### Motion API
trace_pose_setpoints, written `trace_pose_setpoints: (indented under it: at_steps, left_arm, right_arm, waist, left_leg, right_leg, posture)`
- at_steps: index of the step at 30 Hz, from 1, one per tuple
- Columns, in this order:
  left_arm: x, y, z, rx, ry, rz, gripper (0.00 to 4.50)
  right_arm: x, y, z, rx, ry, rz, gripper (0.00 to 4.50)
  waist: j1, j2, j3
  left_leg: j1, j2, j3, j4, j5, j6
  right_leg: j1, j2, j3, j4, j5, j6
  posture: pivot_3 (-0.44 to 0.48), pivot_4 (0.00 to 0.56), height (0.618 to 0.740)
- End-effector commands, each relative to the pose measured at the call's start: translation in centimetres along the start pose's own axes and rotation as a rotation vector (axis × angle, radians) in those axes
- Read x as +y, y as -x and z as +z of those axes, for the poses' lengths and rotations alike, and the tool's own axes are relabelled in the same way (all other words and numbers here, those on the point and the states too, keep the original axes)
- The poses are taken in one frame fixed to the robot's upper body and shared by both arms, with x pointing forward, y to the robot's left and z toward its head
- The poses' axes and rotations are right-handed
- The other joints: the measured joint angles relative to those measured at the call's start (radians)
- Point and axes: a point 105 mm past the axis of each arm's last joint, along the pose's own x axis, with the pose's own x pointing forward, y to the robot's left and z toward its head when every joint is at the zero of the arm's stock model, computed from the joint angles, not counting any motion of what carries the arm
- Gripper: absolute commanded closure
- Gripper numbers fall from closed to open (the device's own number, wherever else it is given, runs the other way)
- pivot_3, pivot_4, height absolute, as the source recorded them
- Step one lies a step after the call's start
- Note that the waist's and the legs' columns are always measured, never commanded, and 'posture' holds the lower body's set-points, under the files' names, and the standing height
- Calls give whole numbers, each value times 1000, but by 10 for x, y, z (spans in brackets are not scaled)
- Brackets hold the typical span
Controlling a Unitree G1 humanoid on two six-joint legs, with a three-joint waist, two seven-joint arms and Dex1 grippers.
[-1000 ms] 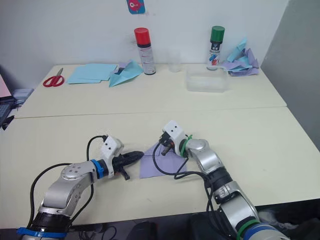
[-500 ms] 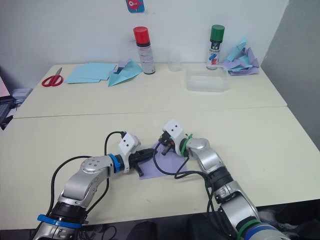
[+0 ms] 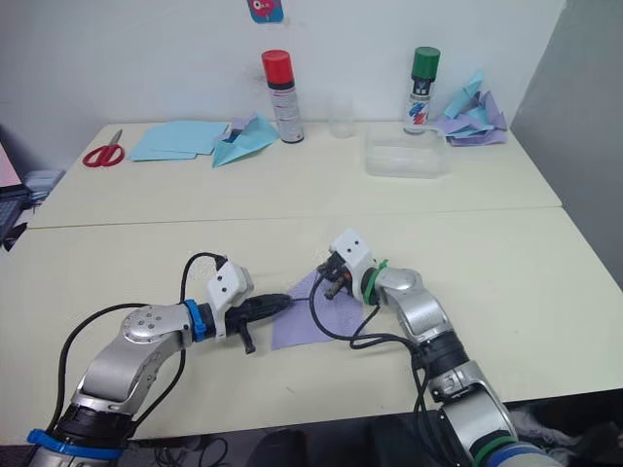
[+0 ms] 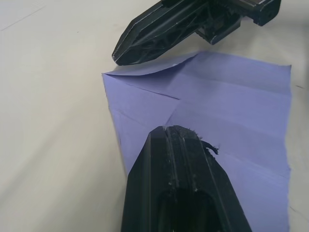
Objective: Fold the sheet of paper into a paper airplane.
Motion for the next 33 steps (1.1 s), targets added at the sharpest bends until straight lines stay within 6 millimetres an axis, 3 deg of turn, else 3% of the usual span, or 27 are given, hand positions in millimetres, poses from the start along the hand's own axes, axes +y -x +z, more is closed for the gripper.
trace_pose_setpoints:
  at_steps: [1,5,6,13,21,33]
  left_arm:
    - [0,-4,1,17,-101,23,4487]
    - [6,-8,3,-4,-152,64,4487]
    - [6,-8,3,-8,-151,61,3980]
    - [8,-5,0,-2,-188,61,1933]
    - [17,-9,8,-39,-216,125,1933]
    - [27,7,19,-125,-182,242,1933]
  right_arm:
    - [8,3,7,-21,14,31,4500]
    - [10,5,0,4,8,30,4500]
    - [11,6,-1,6,7,30,4500]
    - [17,4,-6,22,-6,39,4500]
    - [19,1,-5,19,-20,35,4500]
    - [18,3,-6,25,-22,32,4500]
  waist:
    - [1,0,0]
    - [2,0,0]
    - [2,0,0]
    - [2,0,0]
    - [2,0,0]
    - [3,0,0]
  left_leg:
    - [0,0,0,0,0,0]
    - [0,0,0,0,0,0]
    - [0,0,0,0,0,0]
    - [0,0,0,0,0,0]
    - [0,0,0,0,0,0]
    - [0,0,0,0,0,0]
  right_leg:
    - [0,0,0,0,0,0]
    - [0,0,0,0,0,0]
    - [0,0,0,0,0,0]
    - [0,1,0,0,0,0]
    - [0,1,0,0,0,0]
    - [0,1,0,1,0,0]
  posture:
    - [0,150,740]
    - [0,150,740]
    - [0,150,740]
    - [0,150,740]
    - [0,150,740]
    - [0,150,740]
